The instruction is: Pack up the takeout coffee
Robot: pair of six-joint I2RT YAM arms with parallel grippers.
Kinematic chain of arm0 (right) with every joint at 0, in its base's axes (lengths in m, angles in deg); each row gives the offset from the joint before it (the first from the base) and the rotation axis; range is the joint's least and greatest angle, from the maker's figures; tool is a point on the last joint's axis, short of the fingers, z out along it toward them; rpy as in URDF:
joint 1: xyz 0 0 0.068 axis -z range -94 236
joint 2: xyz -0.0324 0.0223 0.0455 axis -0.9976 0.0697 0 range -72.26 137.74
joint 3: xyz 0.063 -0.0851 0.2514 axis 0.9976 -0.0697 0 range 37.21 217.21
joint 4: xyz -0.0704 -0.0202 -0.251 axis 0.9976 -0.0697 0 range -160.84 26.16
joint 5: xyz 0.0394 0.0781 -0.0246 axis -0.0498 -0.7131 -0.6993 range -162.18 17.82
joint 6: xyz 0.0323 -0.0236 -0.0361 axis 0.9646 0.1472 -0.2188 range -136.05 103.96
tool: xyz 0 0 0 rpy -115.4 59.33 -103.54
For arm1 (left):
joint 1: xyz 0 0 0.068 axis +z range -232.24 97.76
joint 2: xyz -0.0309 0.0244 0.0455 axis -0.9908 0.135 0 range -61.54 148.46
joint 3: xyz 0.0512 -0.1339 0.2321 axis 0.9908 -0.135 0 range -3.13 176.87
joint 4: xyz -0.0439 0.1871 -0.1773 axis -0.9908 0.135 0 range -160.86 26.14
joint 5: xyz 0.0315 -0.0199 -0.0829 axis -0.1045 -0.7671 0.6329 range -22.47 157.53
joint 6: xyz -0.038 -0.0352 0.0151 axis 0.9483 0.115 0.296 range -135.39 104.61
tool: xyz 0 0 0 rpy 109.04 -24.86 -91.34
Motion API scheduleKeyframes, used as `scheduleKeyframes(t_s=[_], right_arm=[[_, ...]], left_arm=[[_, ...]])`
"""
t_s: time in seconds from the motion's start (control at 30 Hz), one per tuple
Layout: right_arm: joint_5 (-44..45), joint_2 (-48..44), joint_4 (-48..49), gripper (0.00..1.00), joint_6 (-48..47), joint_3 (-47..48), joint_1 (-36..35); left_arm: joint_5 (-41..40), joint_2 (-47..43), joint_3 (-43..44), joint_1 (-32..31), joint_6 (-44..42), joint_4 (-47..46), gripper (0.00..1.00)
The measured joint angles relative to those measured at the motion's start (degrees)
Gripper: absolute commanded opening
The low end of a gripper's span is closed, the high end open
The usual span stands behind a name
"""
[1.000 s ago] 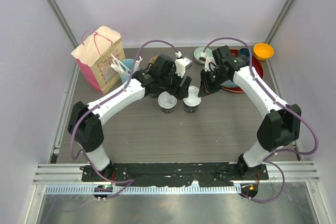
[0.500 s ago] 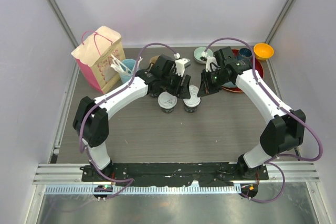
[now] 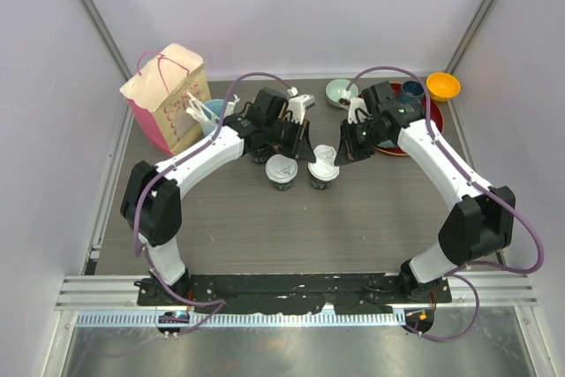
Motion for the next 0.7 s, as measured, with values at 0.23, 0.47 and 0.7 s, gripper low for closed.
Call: scheduleKeyframes(t_s=[0.23,0.47,0.7], right_arm=[[0.79,-3.98,1.14,0.50,-1.55,-2.32,0.00],[4.52,-10.82,2.40,0.55,-7.04,-2.49,0.11],[4.13,-24.68,13.68,0.56,-18.51,-11.58,-4.00]], left_arm=[[3.19,0.00,-0.28,0.00,0.81,-0.28,0.00],[6.12,0.00,-1.29,0.02,1.70,-0.15,0.00],[8.24,-0.02,-1.36,0.02,3.54,-0.22,0.00]])
